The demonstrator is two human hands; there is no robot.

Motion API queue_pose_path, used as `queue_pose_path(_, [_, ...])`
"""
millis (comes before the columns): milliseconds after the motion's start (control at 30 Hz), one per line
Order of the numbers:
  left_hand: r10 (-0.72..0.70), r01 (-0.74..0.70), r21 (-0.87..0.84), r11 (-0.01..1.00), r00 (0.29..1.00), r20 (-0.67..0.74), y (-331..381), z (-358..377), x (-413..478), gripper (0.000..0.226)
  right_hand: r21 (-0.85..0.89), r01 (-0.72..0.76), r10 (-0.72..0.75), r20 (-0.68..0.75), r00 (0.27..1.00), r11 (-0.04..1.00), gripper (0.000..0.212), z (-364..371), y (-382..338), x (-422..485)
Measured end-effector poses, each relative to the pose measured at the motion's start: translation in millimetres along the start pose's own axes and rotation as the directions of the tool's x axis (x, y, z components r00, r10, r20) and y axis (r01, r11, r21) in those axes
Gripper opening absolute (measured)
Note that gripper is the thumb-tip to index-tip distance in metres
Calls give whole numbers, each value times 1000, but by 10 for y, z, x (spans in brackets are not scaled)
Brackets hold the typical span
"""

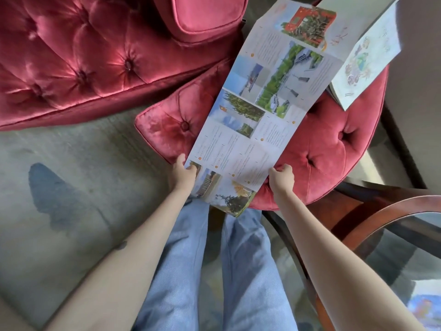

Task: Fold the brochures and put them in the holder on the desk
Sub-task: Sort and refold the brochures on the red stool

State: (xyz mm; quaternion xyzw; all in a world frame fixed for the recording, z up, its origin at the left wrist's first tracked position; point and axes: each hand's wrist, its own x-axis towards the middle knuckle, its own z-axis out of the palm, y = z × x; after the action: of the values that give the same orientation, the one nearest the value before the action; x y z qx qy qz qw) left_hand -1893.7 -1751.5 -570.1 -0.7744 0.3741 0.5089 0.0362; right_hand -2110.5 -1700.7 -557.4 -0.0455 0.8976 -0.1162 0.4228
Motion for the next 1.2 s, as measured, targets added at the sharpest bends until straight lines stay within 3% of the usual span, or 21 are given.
queue_pose_path(67, [5, -5, 25, 1000, 1000, -3, -18, 24, -15, 47, 32, -33, 32, 17, 999, 999, 5, 30, -1, -23])
queue_pose_path(167, [22, -22, 37, 999, 1000, 3, -46, 31, -35, 41, 56, -49, 45, 70, 996, 997, 31, 59, -17, -62])
queue_pose_path(300, [51, -51, 1, 999, 997, -52, -37, -48, -88, 28, 76, -64, 59, 64, 996, 995, 11, -48, -59, -163])
queue_pose_path(367, [81, -83, -28, 996, 994, -75, -30, -114, -133, 20, 126, -72, 62, 79, 995, 989, 20, -114, -49, -178])
queue_pose_path(567, [142, -154, -119, 981, 985, -101, 132, -325, -293, 18, 272, 3, -53, 175, 983, 962, 13, -318, -61, -246])
queue_pose_path(733, [210, -232, -142, 962, 966, -153, 418, -428, -389, 10, 342, 83, -144, 157, 977, 936, 14, -472, -197, -327])
queue_pose_path(967, [367, -368, 7, 930, 926, -87, 628, -622, -292, 7, 254, 203, -236, 104, 966, 945, 49, -666, -553, -176])
queue_pose_path(1200, [388, -388, 18, 922, 918, -81, 458, -846, -188, 12, 202, 196, -214, 67, 975, 960, 41, -641, -996, 223])
